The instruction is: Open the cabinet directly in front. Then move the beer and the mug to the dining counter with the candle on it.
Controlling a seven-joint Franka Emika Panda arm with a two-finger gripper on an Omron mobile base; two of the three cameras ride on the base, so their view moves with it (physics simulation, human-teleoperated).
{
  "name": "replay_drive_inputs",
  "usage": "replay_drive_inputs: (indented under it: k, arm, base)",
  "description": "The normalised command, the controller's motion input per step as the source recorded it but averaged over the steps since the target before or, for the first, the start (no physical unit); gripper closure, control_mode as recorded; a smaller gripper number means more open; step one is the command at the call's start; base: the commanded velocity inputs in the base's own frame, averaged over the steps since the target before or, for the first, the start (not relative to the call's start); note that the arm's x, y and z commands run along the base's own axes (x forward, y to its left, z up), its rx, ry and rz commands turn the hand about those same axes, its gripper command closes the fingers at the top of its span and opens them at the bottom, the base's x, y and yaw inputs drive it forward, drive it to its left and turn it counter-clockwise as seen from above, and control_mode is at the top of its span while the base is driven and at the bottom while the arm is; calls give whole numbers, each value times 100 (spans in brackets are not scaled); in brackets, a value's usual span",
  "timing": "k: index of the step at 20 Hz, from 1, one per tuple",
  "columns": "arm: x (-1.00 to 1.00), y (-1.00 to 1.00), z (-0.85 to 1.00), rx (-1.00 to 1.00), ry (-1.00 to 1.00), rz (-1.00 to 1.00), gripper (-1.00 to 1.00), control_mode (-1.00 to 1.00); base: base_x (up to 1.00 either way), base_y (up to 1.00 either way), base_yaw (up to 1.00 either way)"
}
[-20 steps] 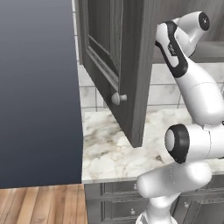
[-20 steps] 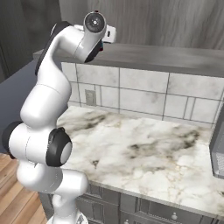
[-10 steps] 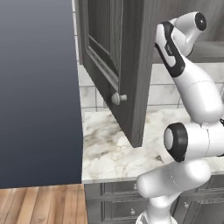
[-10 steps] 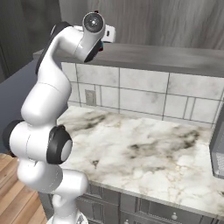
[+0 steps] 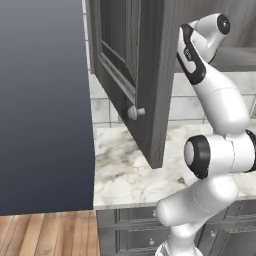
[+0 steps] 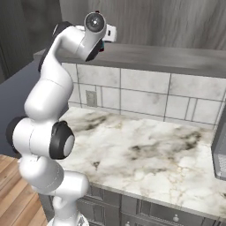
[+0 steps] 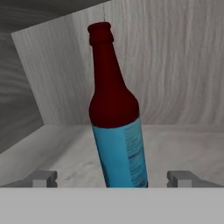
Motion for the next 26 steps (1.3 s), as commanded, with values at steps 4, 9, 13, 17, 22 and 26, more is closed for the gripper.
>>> replay_drive_inputs:
  k: [4,9,13,17,22,26]
  arm:
    - [17,0,0,0,0,0,-100,-100]
    - [22,0,0,0,0,0,-100,-100]
    - [29,0,-3,0,0,2,-100,-100]
    - [27,0,-6,0,0,3,-100,-100]
    - [24,0,0,0,0,2,-100,-100]
    - [24,0,0,0,0,2,-100,-100]
  base:
    - [0,0,0]
    - [0,0,0]
    - [0,0,0]
    - [0,0,0]
    - [0,0,0]
    - [0,0,0]
